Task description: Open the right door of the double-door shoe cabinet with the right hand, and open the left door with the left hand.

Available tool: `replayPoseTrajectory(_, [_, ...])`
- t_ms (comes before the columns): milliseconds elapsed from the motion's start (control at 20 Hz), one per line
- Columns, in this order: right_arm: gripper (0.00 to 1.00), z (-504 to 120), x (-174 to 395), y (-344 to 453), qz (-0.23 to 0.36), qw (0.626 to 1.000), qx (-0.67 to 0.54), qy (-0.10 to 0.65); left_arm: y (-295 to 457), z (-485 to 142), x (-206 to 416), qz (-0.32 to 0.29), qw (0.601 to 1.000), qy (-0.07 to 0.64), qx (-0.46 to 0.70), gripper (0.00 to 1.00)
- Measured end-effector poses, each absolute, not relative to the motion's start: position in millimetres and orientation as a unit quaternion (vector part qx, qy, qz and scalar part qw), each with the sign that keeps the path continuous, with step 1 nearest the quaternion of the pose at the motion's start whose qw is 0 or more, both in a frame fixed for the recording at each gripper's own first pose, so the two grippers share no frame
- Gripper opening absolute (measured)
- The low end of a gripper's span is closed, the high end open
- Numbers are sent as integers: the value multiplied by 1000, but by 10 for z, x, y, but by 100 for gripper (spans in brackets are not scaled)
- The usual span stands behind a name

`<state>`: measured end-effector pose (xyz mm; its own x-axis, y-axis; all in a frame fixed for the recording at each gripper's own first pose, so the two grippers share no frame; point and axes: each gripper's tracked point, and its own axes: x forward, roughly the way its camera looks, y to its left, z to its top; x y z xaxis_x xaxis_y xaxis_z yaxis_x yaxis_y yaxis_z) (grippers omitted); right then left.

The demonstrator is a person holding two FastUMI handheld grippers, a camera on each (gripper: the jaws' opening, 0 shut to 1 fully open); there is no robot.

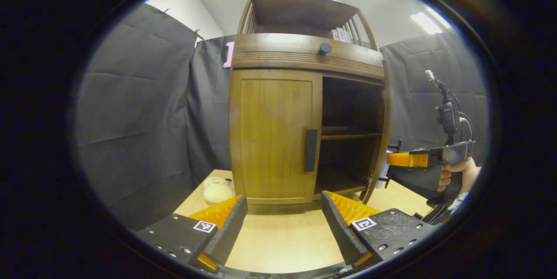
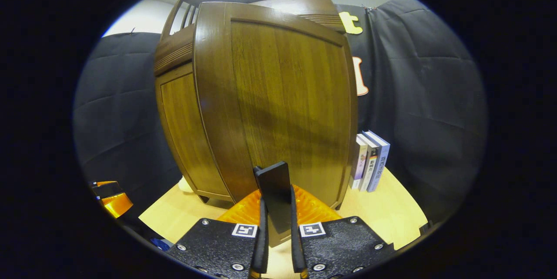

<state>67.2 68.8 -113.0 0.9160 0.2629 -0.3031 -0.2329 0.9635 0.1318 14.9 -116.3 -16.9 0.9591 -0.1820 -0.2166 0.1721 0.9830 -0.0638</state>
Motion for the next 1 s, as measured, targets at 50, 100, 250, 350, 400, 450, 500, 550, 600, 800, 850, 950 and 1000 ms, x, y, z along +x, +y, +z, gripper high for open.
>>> replayPoseTrajectory(50, [22, -1145, 644, 622, 123, 978, 46, 162, -1171, -146, 150, -90, 990, 108, -24, 100])
replayPoseTrajectory(100, [21, -1131, 585, 607, 118, 978, 46, 165, -1180, -139, 161, -91, 990, 103, -27, 100])
replayPoseTrajectory(250, [19, -1110, 497, 462, 104, 980, 41, 168, -1224, -136, 213, -97, 990, 92, -40, 100])
replayPoseTrajectory(350, [17, -1125, 425, 345, 92, 980, 31, 176, -1251, -165, 229, -101, 989, 93, -47, 100])
replayPoseTrajectory(400, [17, -1129, 394, 280, 84, 979, 22, 182, -1291, -193, 252, -102, 989, 94, -50, 100])
replayPoseTrajectory(450, [18, -1136, 376, 213, 79, 979, 18, 185, -1335, -203, 286, -103, 989, 95, -54, 100])
replayPoseTrajectory(500, [14, -1119, 361, 161, 75, 979, 21, 188, -1388, -217, 320, -106, 988, 97, -58, 100])
replayPoseTrajectory(550, [13, -1124, 341, 84, 69, 979, 29, 191, -1425, -226, 351, -109, 987, 98, -60, 100])
replayPoseTrajectory(600, [11, -1127, 317, -3, 63, 979, 36, 192, -1447, -226, 359, -111, 987, 96, -60, 100])
replayPoseTrajectory(800, [4, -1154, 278, -491, 52, 980, 49, 183, -1561, -201, 397, -96, 990, 95, -48, 100])
replayPoseTrajectory(850, [5, -1162, 281, -593, 59, 980, 59, 182, -1626, -182, 402, -88, 990, 95, -48, 100])
replayPoseTrajectory(950, [4, -1163, 319, -778, 79, 978, 72, 182, -1826, -110, 411, -76, 991, 99, -51, 100])
replayPoseTrajectory(1000, [4, -1170, 348, -883, 89, 976, 73, 184, -1934, -98, 389, -70, 991, 106, -49, 100])
